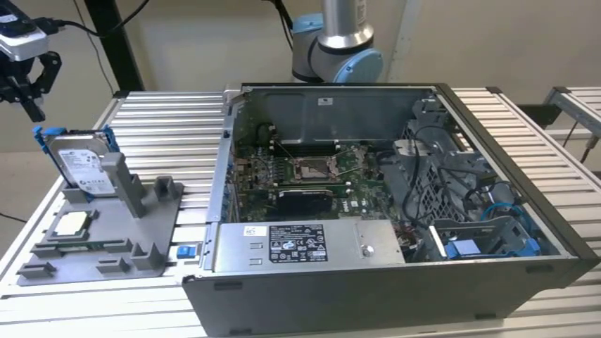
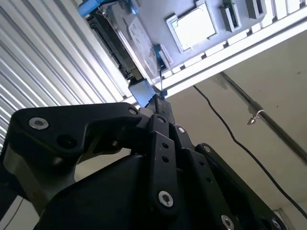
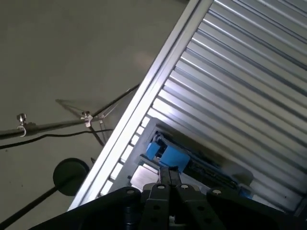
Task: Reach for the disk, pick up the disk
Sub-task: 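Pick up the disk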
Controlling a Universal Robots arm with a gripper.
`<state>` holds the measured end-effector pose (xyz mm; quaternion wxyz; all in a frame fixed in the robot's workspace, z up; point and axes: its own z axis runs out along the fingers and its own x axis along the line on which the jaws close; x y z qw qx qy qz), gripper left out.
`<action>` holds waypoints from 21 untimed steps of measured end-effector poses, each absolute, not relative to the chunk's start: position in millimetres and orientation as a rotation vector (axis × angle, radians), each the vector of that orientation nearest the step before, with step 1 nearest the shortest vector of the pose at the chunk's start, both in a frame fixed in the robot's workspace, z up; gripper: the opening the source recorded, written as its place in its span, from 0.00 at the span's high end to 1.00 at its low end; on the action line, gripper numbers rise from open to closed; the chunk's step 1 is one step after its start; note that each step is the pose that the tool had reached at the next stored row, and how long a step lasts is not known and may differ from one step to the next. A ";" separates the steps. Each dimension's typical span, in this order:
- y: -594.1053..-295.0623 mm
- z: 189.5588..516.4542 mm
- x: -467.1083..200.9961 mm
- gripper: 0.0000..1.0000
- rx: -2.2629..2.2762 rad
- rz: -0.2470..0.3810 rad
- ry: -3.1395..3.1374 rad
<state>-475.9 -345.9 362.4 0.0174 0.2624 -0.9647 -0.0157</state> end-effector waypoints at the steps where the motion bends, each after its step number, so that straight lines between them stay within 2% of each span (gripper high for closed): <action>1: -345.9 362.4 -475.9 1.00 0.836 -0.049 -2.992; 21: -345.9 362.5 -475.9 1.00 1.272 -0.040 -2.830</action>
